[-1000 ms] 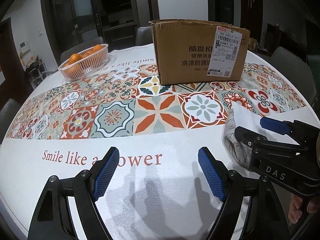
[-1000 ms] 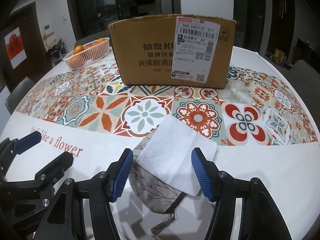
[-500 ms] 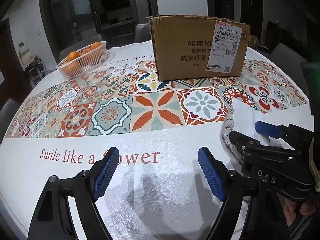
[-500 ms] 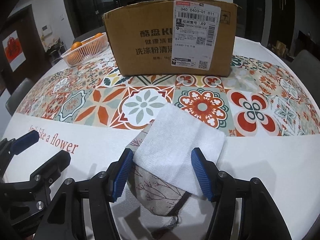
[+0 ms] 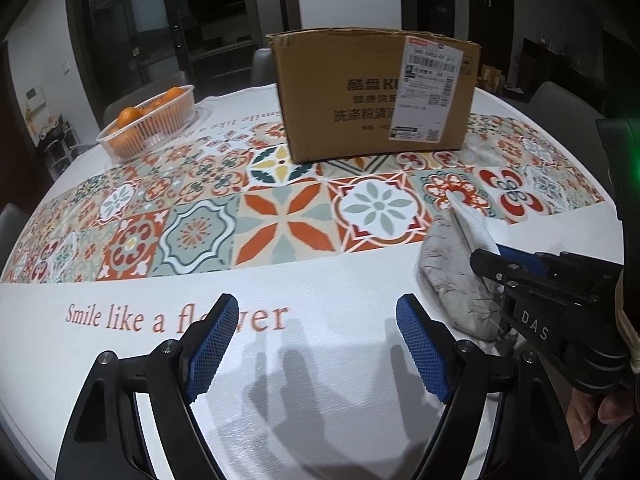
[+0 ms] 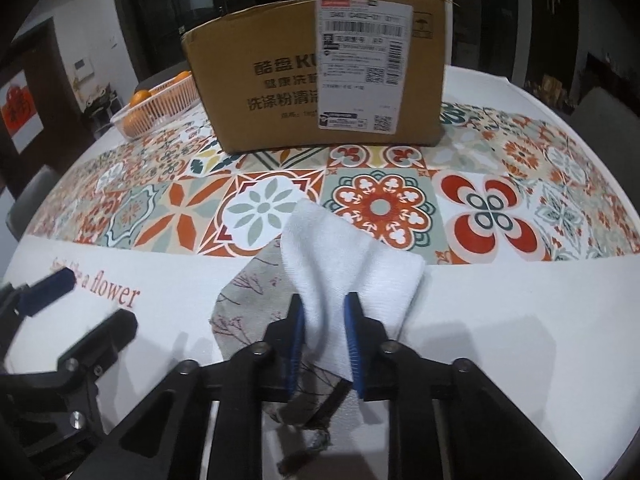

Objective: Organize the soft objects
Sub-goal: 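Grasp the white towel with the right tool while the left tool grasps the floral cloth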

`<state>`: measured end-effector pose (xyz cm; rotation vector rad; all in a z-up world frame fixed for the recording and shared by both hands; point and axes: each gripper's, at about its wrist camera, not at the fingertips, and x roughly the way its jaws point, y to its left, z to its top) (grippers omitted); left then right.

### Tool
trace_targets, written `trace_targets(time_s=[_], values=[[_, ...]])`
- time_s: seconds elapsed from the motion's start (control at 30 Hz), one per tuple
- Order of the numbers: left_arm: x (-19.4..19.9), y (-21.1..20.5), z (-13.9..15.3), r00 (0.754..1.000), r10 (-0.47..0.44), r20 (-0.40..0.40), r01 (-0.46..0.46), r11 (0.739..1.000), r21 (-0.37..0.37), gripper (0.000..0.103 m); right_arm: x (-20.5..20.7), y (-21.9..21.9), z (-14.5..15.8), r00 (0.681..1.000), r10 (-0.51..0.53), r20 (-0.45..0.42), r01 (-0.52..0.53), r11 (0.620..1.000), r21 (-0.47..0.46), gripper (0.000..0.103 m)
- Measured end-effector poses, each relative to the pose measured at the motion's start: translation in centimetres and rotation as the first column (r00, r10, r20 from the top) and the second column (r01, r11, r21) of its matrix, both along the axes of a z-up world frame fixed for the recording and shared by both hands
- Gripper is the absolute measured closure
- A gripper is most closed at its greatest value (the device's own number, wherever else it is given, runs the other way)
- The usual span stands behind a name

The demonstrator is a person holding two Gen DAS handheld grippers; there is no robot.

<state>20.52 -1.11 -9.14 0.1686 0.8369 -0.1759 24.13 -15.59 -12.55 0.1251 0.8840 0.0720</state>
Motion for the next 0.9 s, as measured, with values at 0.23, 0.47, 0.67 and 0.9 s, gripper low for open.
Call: trace_targets(time_s=[0.23,0.47,0.67,0.9], values=[[0.5,-1.2,0.1,0.999,-0.037,-0.016,0.036,0.998,-0.061,0.022,-0.6,-0.9,0.2,1.0,-0.017,0.002,0.017,1.0,0.016,0.091],[1.7,-3.0,-0.2,0.993,-0.096,-0.073,0.083,0.982,-0.167,0.036,-0.9,-1.9,0.1,0.999,-0.032,0.001,0.032,0.998,0.052,0.091],[2.7,-3.9,-1.2,0.982,-0.121,-0.146,0.082,0.964,-0.253,0.053,-1.1,-2.6,-0.2,0.999,-0.048,0.0,0.047,0.995,0.091,0.091],[3.0,-4.5,-1.8,0.97,-0.148,-0.19,0.083,0.946,-0.313,0.055,-1.7,-3.5,-0.1,0.998,-0.067,0.004,0.066,0.987,0.144,0.091]])
